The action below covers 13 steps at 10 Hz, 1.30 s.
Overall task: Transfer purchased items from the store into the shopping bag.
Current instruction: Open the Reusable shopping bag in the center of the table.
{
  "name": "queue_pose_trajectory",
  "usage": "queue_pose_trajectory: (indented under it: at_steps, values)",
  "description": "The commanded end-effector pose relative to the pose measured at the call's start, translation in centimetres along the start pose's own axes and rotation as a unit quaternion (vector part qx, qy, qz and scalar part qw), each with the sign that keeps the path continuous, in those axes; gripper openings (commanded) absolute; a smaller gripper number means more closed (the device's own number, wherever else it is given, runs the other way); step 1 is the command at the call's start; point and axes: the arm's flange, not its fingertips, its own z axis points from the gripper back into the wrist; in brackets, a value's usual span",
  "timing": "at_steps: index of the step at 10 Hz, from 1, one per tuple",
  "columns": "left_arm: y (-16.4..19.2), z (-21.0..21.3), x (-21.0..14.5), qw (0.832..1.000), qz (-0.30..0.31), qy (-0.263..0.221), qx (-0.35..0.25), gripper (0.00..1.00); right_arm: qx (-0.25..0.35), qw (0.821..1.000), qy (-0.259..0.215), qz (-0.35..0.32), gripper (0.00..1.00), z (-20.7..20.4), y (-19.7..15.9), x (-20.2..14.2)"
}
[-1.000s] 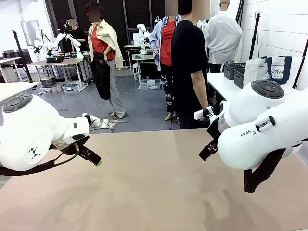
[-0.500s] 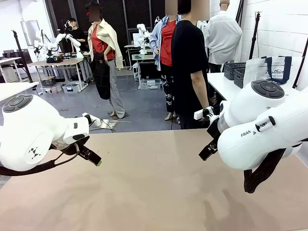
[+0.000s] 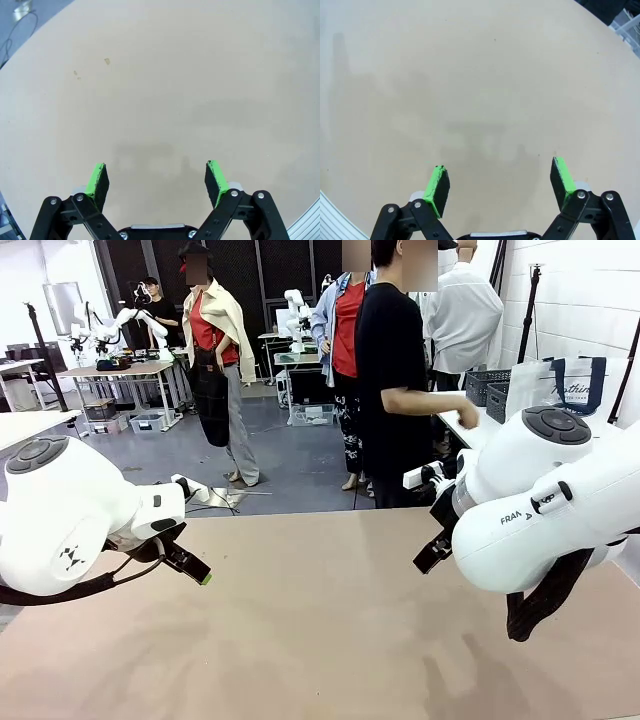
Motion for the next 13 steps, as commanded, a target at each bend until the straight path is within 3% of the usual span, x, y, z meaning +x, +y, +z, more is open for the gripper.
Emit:
queue_pose_trajectory:
  at_steps: [1,13]
  values:
    - [0.14,0.00,-0.04,1.000,0.002,0.000,0.000,1.00,0.000,1.000,0.000,0.000,1.00,0.00,-0.01,0.00]
    - [0.14,0.00,-0.04,1.000,0.002,0.000,0.000,1.00,0.000,1.000,0.000,0.000,1.00,0.00,-0.01,0.00]
